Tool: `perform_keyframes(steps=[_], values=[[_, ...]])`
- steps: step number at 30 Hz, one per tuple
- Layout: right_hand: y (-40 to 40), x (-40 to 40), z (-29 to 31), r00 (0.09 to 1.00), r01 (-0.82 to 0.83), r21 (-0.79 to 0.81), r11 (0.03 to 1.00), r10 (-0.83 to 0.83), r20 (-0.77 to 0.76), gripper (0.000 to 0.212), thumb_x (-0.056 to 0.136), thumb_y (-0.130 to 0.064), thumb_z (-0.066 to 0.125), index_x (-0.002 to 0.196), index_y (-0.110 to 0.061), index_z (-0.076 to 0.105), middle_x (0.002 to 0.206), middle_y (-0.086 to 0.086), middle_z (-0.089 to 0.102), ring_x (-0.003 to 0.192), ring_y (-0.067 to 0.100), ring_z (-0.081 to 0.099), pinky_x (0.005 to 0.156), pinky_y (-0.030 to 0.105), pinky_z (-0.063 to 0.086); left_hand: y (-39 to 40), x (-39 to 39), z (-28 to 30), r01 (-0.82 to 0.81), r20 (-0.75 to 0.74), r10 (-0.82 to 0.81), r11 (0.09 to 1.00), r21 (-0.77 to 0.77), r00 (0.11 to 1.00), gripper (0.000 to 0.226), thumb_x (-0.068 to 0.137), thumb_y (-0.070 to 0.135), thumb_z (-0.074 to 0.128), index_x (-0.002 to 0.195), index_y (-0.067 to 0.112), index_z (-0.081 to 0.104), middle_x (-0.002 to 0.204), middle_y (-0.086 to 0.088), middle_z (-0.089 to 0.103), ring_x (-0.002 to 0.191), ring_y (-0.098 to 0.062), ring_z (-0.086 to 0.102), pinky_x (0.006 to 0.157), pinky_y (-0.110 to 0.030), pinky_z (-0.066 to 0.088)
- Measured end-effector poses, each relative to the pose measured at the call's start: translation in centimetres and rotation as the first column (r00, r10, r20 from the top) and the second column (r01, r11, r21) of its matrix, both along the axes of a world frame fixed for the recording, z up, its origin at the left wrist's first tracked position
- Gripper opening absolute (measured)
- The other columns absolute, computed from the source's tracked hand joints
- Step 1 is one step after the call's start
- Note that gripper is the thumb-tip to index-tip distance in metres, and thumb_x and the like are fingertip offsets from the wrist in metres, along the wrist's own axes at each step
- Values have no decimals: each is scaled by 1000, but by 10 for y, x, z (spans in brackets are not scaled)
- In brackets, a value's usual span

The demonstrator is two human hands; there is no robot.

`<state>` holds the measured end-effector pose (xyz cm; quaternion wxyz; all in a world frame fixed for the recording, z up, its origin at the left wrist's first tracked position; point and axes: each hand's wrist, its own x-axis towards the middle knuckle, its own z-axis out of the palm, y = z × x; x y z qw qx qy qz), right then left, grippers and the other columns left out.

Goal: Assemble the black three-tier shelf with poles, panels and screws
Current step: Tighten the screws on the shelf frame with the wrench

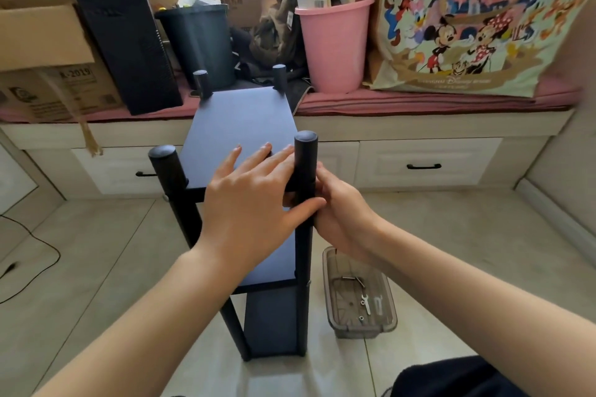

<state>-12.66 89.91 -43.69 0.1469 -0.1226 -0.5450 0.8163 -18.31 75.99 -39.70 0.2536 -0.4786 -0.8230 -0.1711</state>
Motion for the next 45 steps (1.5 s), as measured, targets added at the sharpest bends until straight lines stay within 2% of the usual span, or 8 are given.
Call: perform_keyframes(steps=[6,12,24,28,31,34,38,45], values=[[60,30,-32,938,59,215,975,-128,322,26,104,-17,45,105,-6,69,95,11,74,91,22,70,92,38,55,9,-7,-19,-24,-148,48,987,160,988,50,89,55,64,119,16,72,120,0,73,119,-25,65,112,-58,35],[85,49,-149,659,-129,262,956,-115,743,16,99,-13,52,97,-6,67,83,7,69,77,19,64,67,29,49,15,-6,-35,-56,-247,115,971,230,962,53,91,55,61,117,10,68,120,-4,71,119,-28,61,115,-53,28],[52,54,-271,452,-583,458,672,-201,869,34,94,-26,49,63,-22,34,75,2,43,74,19,44,57,27,33,23,-2,-40,-88,-250,166,951,295,954,56,83,55,66,113,8,63,115,-10,65,113,-28,47,95,-45,30],[47,51,-277,386,-689,374,620,-122,914,25,99,-25,47,78,-15,56,100,10,61,90,23,59,76,28,46,25,0,-40,-103,-198,173,942,319,965,53,80,51,69,112,9,65,114,-7,65,114,-27,47,96,-45,30],[46,50,-283,363,-686,297,664,-40,931,28,102,-22,46,112,-3,63,100,8,72,82,18,71,59,22,51,26,2,-40,-108,-174,173,937,332,969,51,79,49,71,111,10,65,114,-5,65,115,-27,47,97,-45,30],[50,48,-291,381,-655,336,677,-89,920,20,100,-15,47,106,-5,62,101,10,72,77,18,70,50,19,47,28,2,-40,-95,-178,164,935,341,970,50,79,48,72,110,10,66,113,-5,66,113,-27,48,96,-45,30],[70,41,-313,424,-591,429,683,-189,886,17,94,-9,45,83,-11,57,96,13,67,104,32,67,72,29,48,30,0,-43,-95,-208,185,920,379,960,48,78,47,71,106,9,69,109,-5,68,109,-26,50,93,-43,30],[95,13,-351,436,-522,436,733,-210,875,54,99,-23,53,146,-4,35,143,17,50,129,35,51,102,37,46,34,-4,-47,-90,-285,215,915,393,934,48,81,49,68,103,7,68,104,-7,67,105,-25,49,90,-43,30]])
